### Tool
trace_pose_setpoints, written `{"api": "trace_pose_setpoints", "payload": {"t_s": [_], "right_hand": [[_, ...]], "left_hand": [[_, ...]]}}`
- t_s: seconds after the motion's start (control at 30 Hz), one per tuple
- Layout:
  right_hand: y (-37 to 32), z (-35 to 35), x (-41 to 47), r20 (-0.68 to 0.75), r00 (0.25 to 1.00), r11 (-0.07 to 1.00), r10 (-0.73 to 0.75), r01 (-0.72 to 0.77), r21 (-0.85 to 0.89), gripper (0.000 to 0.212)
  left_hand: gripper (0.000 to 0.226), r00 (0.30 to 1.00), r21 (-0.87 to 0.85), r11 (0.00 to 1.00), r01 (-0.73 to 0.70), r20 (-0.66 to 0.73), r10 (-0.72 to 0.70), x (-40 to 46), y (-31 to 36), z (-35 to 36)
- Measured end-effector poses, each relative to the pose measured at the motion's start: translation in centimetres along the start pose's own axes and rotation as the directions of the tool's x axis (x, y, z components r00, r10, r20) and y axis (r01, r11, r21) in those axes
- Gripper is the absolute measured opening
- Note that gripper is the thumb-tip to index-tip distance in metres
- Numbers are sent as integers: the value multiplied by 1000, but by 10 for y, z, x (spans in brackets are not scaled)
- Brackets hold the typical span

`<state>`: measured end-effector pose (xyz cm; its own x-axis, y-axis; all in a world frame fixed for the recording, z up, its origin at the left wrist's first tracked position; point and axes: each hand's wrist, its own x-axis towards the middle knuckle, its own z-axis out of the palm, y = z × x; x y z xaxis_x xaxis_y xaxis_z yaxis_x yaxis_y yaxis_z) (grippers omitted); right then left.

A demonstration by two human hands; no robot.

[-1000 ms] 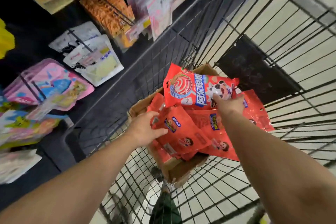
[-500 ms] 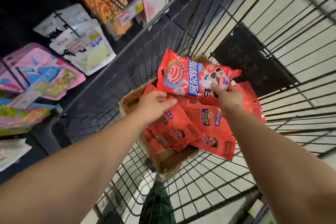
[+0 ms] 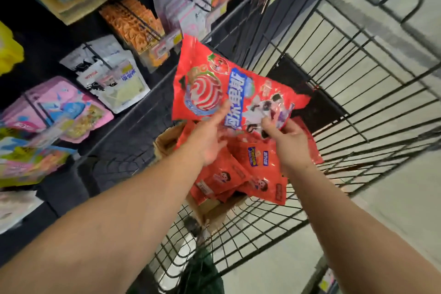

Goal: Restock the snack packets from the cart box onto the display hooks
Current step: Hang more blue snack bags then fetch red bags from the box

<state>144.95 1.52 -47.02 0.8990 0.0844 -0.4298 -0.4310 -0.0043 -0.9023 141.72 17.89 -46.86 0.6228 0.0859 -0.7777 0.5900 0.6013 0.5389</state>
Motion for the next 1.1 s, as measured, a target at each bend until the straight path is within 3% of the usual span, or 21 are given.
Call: {"api": "trace_pose_setpoints", "payload": {"t_s": [0.07,0.13,0.23,0.3,0.37,0.43,0.47,0.5,0.57,0.63,0.73,0.83,0.9,1.0,1.1], "right_hand": [[10,13,-16,38,999,1000,24,-24,18,4],[24,26,-26,122,986,991,110,-119,69,10],[40,35,-32,222,947,967,233,-251,52,14],[43,39,-31,166,956,963,242,-257,81,35],[38,46,-30,114,980,983,163,-171,65,63],[30,59,-29,194,975,992,108,-91,-92,96],[24,69,-31,285,952,980,115,-63,-186,101],[18,80,-34,398,907,969,134,-36,-244,96],[2,108,-48,586,795,960,158,16,-280,67],[-10,138,-70,668,733,958,132,79,-276,41],[-15,190,-120,733,669,964,126,92,-250,41],[-13,259,-198,809,571,947,139,163,-278,47],[-3,312,-266,864,481,933,148,222,-283,37],[27,388,-396,936,314,923,159,288,-254,29],[71,449,-536,968,107,931,227,269,-248,30]], "left_hand": [[28,993,-126,985,-114,-28,112,-6,4,-11],[54,974,-171,959,-224,-59,217,-9,8,-29],[47,923,-82,930,-359,-176,341,-13,9,-61],[44,891,27,911,-412,-199,408,-19,9,-83],[42,878,130,900,-416,-198,435,-32,9,-104],[51,881,195,897,-396,-194,431,-48,7,-122],[58,887,225,896,-383,-182,425,-59,6,-129],[60,891,244,892,-380,-162,424,-71,6,-135],[45,889,247,887,-390,-151,433,-96,5,-150],[40,875,212,886,-412,-180,450,-128,6,-171],[62,848,208,868,-451,-202,490,-194,5,-219],[27,796,183,835,-519,-250,550,-285,-4,-284],[28,746,147,812,-565,-331,578,-355,-22,-338],[83,619,129,763,-633,-507,600,-469,-76,-431],[55,487,111,705,-700,-648,585,-585,-146,-517]]}}
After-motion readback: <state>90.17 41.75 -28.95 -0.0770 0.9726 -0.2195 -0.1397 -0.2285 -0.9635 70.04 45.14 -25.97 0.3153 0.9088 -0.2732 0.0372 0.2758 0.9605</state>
